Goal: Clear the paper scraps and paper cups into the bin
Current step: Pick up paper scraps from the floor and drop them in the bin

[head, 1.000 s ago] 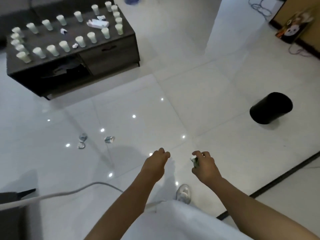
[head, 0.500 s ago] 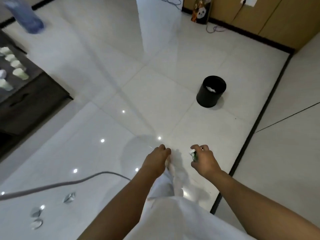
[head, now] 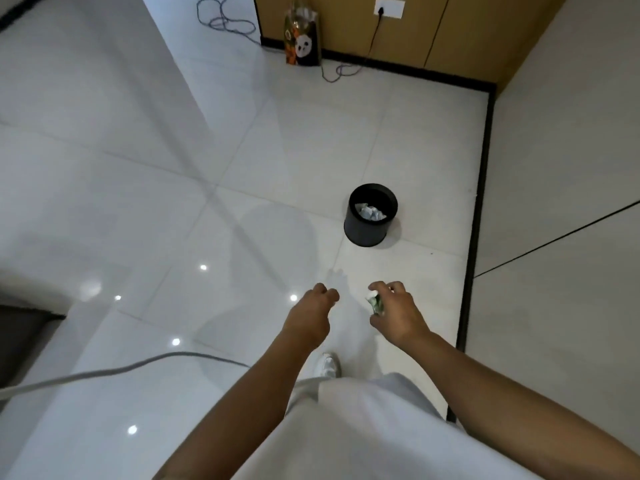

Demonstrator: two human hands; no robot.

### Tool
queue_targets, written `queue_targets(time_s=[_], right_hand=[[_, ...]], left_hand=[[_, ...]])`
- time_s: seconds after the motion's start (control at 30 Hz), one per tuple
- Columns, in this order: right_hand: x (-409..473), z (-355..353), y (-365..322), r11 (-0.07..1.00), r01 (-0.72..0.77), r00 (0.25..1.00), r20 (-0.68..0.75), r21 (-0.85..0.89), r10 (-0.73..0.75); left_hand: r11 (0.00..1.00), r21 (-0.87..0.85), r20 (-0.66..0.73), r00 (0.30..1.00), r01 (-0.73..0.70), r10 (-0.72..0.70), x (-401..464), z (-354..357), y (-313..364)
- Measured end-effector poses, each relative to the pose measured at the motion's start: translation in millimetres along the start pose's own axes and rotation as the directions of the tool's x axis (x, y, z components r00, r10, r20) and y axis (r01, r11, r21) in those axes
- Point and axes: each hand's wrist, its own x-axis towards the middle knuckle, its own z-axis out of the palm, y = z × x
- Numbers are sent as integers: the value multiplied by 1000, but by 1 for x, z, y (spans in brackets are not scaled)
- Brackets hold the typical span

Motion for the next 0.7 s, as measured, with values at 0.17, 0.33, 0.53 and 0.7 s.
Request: queue_targets(time_s=[0.17, 0.33, 0.53, 0.7], right_hand=[[53, -40, 0, 998, -33, 999, 0, 45, 33], [123, -83, 20, 997, -50, 999, 10, 56, 49], [246, -148, 53, 996, -79, 996, 33, 44, 77], [326, -192, 67, 997, -80, 995, 68, 20, 78]], left_hand=[[1000, 12, 31, 1000, -6, 5, 71, -33, 6], [1000, 8, 49, 999, -4, 4, 152, -52, 23], [993, -80, 47, 996, 84, -80, 274, -74, 56], [988, -123, 73, 994, 94, -86, 361, -94, 89]])
